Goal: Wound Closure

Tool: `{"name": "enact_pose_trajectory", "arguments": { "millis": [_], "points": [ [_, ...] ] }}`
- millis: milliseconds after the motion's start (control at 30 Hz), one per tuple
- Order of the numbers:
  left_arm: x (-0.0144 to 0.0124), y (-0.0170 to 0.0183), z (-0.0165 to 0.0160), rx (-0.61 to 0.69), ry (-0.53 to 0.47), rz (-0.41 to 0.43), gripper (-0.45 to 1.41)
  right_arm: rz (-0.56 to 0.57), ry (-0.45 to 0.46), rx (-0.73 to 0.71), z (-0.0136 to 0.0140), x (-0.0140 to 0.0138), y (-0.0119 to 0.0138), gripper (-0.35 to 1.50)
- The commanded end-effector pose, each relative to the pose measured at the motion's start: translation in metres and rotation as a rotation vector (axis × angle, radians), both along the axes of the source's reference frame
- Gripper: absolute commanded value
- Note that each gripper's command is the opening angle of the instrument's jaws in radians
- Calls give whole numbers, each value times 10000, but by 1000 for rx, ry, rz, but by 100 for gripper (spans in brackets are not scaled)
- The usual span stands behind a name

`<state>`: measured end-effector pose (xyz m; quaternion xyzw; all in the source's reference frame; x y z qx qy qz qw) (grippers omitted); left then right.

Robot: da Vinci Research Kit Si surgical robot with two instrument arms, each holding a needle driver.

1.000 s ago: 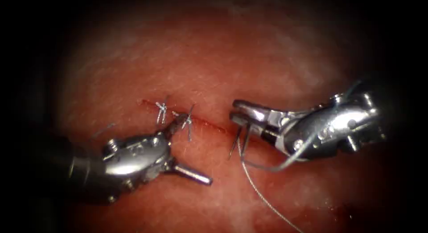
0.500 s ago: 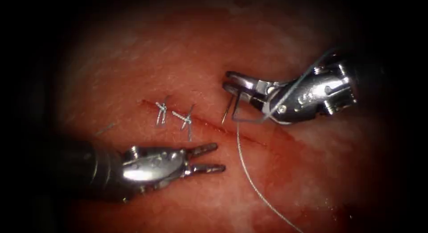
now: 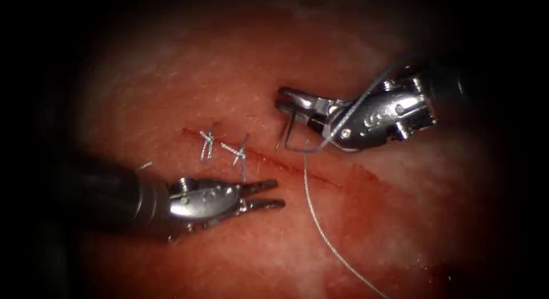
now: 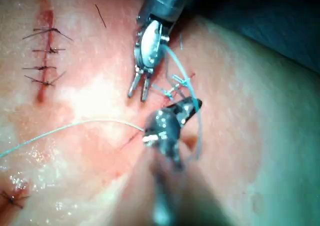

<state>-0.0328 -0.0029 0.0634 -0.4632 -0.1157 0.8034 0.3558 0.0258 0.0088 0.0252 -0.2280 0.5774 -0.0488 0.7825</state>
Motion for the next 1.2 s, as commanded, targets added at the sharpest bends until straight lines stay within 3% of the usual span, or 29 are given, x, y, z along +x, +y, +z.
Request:
{"name": "enact_pose_trajectory", "arguments": {
  "millis": [33, 300, 1200],
  "points": [
    [-4, -14, 5, 8, 0, 0, 0, -5, -1, -10, 8, 8, -9, -35],
    [-3, -18, 7, 18, 9, -1, 7, -17, -8, -52, 16, 10, -11, -35],
    [7, -24, 1, 30, 6, -3, 4, -44, -53, -219, 44, 10, -27, -35]
  ]
}}
